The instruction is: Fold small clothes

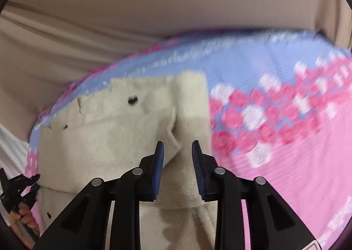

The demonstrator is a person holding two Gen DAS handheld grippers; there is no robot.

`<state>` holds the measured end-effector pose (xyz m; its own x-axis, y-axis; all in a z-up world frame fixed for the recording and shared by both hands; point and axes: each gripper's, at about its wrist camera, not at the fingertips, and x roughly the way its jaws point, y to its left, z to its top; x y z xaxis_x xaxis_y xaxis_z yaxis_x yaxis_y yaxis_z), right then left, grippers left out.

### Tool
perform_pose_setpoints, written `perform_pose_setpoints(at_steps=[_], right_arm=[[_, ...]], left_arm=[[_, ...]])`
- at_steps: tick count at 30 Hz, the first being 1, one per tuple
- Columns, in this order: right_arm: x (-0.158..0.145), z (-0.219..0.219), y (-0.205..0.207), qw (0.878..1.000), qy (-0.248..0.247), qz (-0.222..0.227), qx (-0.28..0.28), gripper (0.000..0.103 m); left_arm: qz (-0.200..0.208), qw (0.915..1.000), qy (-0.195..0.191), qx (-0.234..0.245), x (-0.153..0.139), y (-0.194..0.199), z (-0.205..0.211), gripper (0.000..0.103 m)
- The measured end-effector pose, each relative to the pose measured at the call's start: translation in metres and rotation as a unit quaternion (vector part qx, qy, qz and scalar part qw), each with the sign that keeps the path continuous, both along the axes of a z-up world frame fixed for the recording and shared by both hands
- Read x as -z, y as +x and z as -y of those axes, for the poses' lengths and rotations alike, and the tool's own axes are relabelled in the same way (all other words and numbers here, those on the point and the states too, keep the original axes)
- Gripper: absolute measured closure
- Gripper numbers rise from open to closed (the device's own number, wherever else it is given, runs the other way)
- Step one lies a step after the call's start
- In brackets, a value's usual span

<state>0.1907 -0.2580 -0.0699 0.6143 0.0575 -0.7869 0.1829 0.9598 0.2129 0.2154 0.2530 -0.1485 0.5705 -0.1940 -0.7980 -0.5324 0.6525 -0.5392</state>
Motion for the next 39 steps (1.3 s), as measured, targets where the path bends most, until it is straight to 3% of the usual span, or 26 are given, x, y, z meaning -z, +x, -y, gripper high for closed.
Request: perform_pose_setpoints(at_steps=[1,4,7,10,13,17,18,19,20,22,24,26,28,30,31,33,35,37,39], right_arm=[[-0.012,-0.008,0.001,1.0,-0.01,0.014,-0.013,0.073],[-0.039,-0.06,0.032,0.993,0.007,0.026,-0.113,0.067],[-0.046,-0.137,0.081,0.969,0.072,0.015,-0.235,0.067],[-0.03,-0.228,0.137,0.939,0.107,-0.033,-0.325,0.067],[-0.008,-0.306,0.177,0.926,0.057,-0.061,-0.368,0.067],[0.029,-0.368,0.201,0.915,0.022,-0.102,-0.39,0.067],[0.037,-0.379,0.202,0.912,0.015,-0.107,-0.395,0.077],[0.042,-0.386,0.201,0.907,0.013,-0.112,-0.405,0.096],[0.042,-0.392,0.2,0.906,0.009,-0.109,-0.41,0.096],[0.015,-0.384,0.188,0.909,0.039,-0.039,-0.414,0.097],[0.001,-0.372,0.185,0.915,0.068,0.002,-0.397,0.097],[0.03,-0.371,0.198,0.924,0.038,-0.033,-0.379,0.096],[0.073,-0.372,0.208,0.923,-0.015,-0.101,-0.371,0.096],[0.057,-0.355,0.199,0.933,0.015,-0.069,-0.352,0.085],[0.044,-0.344,0.193,0.937,0.034,-0.057,-0.342,0.084],[0.01,-0.314,0.166,0.943,0.054,-0.004,-0.33,0.081],[-0.015,-0.264,0.13,0.955,0.046,0.031,-0.292,0.069],[-0.022,-0.199,0.092,0.972,0.038,0.035,-0.228,0.067],[-0.018,-0.136,0.058,0.988,-0.001,0.02,-0.151,0.066]], left_arm=[[-0.003,1.0,0.007,0.005,-0.004,-0.001,0.005,0.072],[0.02,0.9991,0.032,0.019,-0.017,-0.008,0.016,0.069],[0.016,0.9983,0.051,0.025,-0.013,-0.008,0.019,0.069],[-0.023,0.9987,0.041,0.02,0.008,0.0,0.013,0.069],[-0.02,0.9979,0.051,0.033,0.013,0.002,0.01,0.069],[-0.016,0.9964,0.063,0.054,0.013,0.004,0.011,0.069],[-0.013,0.9968,0.057,0.055,0.014,0.003,0.009,0.069],[-0.01,0.9971,0.052,0.054,0.015,0.002,0.007,0.069],[-0.009,0.9972,0.05,0.054,0.016,0.002,0.005,0.069],[-0.006,0.9975,0.043,0.055,0.016,0.0,0.001,0.069],[0.002,0.9971,0.047,0.059,0.017,0.001,0.0,0.068],[0.007,0.9963,0.059,0.062,0.018,0.003,0.0,0.068],[0.006,0.9947,0.076,0.07,0.017,0.007,0.005,0.062],[0.004,0.9928,0.088,0.081,0.015,0.009,0.009,0.061],[0.004,0.9925,0.086,0.087,0.014,0.009,0.009,0.06],[0.007,0.9937,0.068,0.089,0.011,0.005,0.006,0.06],[0.015,0.9945,0.05,0.091,0.005,-0.004,0.001,0.059],[0.021,0.9931,0.057,0.1,-0.003,-0.022,0.0,0.055],[0.015,0.9924,0.071,0.1,-0.007,-0.039,0.002,0.05]])
